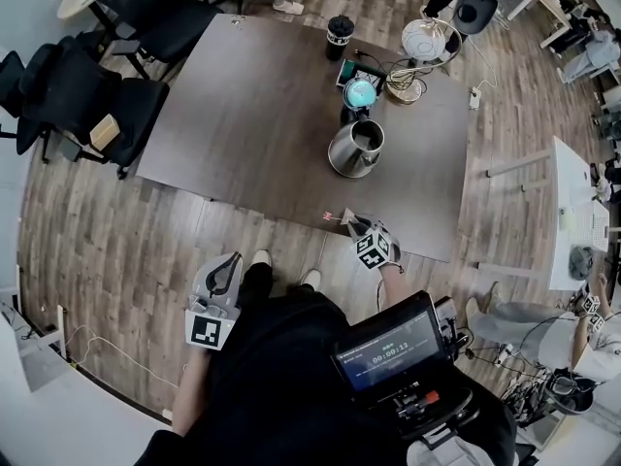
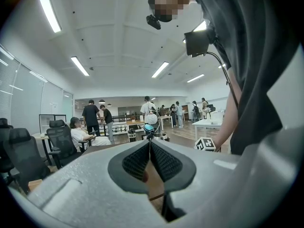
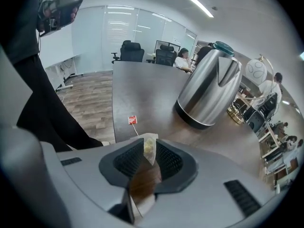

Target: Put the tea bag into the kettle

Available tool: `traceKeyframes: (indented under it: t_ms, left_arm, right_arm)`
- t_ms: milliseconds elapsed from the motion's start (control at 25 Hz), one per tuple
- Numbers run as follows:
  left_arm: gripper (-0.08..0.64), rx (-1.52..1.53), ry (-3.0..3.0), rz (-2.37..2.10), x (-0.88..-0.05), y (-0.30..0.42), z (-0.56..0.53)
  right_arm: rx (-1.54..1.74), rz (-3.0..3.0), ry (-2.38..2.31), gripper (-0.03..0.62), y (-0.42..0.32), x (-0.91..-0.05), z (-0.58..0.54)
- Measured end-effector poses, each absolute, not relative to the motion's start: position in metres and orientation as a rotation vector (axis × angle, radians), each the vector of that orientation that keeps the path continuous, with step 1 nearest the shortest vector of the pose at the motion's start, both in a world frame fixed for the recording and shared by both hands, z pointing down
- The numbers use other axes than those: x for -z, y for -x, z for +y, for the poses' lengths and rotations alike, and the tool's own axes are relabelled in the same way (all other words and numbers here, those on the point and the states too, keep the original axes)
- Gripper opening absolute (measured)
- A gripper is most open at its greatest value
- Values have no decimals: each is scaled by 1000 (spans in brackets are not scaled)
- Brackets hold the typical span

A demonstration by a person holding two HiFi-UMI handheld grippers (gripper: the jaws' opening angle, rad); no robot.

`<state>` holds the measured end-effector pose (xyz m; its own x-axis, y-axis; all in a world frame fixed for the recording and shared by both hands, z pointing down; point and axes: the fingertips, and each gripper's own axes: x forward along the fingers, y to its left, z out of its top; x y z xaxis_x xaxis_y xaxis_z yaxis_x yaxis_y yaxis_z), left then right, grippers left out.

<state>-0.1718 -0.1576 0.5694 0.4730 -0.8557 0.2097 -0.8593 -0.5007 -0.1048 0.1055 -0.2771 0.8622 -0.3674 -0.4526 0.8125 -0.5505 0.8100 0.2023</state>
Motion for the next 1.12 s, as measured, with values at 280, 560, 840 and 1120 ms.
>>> traceKeyframes:
  t_ms: [280, 560, 840, 1120]
  left_arm:
    - [0, -362, -2672, -1570, -568, 174, -153]
    - [0, -357, -2686, -1566, -570, 173, -149]
    - [0, -332, -2712, -1526, -569, 166, -149]
    - [0, -282, -2781, -1435, -567, 157, -158]
  right_arm:
    - [-223, -1964, -823, 78, -116, -873, -277]
    - [-242, -1949, -883, 12, -120, -872, -273]
    - [-271, -1996, -951, 9, -117, -852, -271]
    - [-258, -2121, -1114, 9, -101, -802, -284]
